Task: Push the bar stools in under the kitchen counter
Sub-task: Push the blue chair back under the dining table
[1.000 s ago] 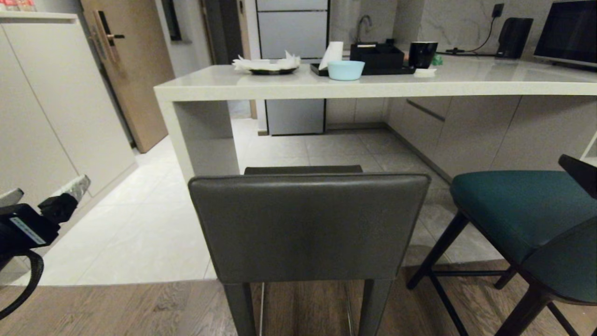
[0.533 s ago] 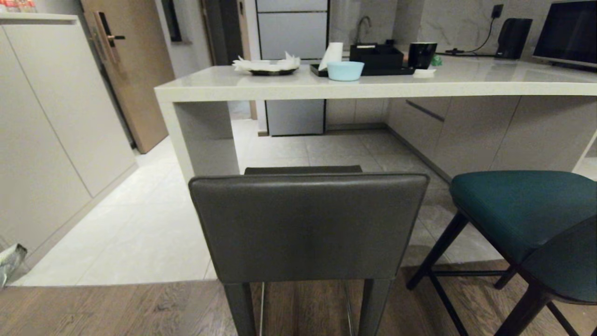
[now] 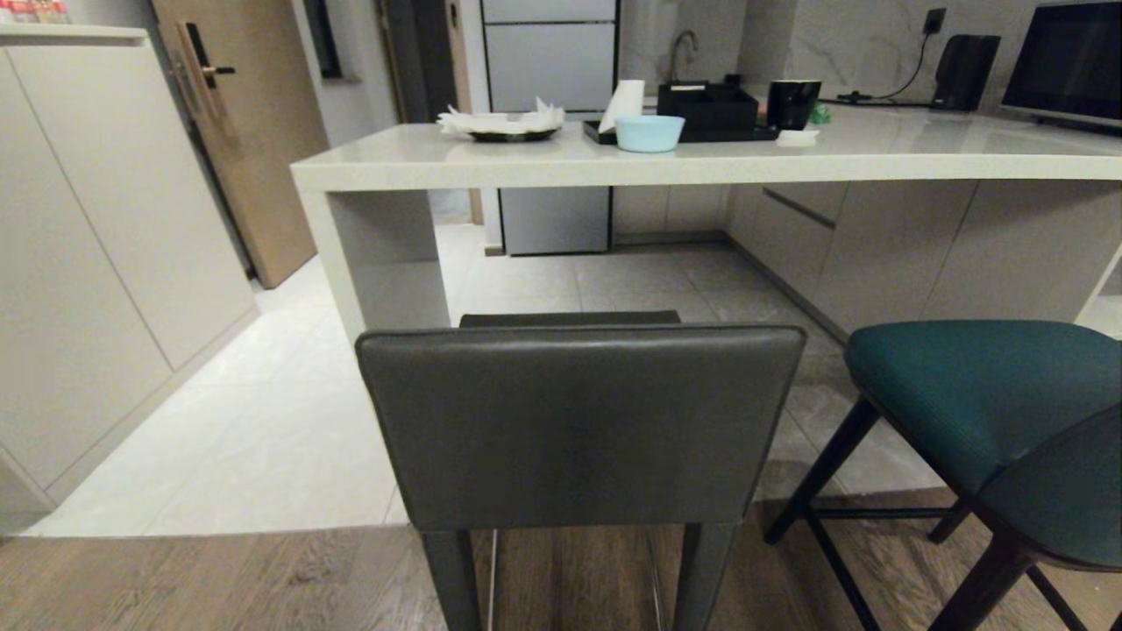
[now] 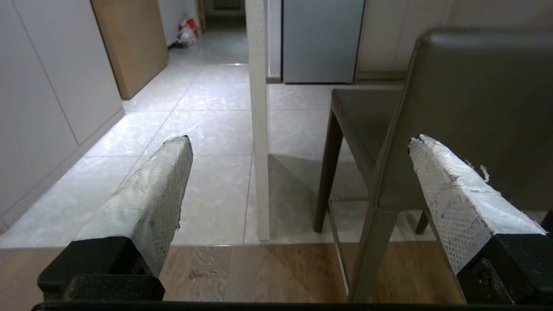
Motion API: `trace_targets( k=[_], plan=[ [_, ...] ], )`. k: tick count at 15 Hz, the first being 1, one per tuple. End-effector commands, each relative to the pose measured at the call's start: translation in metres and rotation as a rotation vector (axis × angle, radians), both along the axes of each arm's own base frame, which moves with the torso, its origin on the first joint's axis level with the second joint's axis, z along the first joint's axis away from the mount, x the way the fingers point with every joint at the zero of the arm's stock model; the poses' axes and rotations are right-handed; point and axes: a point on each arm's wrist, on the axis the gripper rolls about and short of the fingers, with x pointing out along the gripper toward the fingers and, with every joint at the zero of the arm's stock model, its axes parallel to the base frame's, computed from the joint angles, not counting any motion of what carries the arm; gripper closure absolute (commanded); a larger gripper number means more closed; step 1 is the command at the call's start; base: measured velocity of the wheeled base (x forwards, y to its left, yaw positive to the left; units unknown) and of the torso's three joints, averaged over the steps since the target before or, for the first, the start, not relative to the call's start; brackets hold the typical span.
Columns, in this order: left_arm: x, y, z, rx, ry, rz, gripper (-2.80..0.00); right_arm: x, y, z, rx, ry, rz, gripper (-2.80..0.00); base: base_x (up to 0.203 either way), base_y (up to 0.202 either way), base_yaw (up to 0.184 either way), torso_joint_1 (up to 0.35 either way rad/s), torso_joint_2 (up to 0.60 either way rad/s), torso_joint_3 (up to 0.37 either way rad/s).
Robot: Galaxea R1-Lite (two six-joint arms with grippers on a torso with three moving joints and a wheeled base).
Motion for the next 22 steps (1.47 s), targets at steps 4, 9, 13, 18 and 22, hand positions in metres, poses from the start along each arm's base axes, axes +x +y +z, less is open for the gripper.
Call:
trace_targets(
  k=[4,9,13,18,22],
  plan=[
    [0.001,0.000,-0.044,0.011,0.069,0.000,-2.80,-0.030,0.000,-0.044,-0.025,0.017,0.027,-2.80,0.000,0.000,0.000,0.000,0.00,0.000],
    [0.013,0.000,-0.066,0.022,0.061,-0.004,-2.80,0.004,0.000,-0.096,0.007,0.168,0.042,-2.80,0.000,0.000,0.000,0.000,0.00,0.000],
    [0.016,0.000,-0.075,0.032,0.089,-0.005,-2.80,0.026,-0.001,-0.130,-0.005,0.117,0.036,-2.80,0.000,0.000,0.000,0.000,0.00,0.000],
    [0.017,0.000,-0.082,0.060,0.153,-0.001,-2.80,0.026,-0.001,-0.141,-0.002,0.225,0.030,-2.80,0.000,0.000,0.000,0.000,0.00,0.000],
    [0.017,0.000,-0.082,0.089,0.151,-0.002,-2.80,0.026,-0.001,-0.141,0.006,0.225,0.026,-2.80,0.000,0.000,0.000,0.000,0.00,0.000]
  ],
)
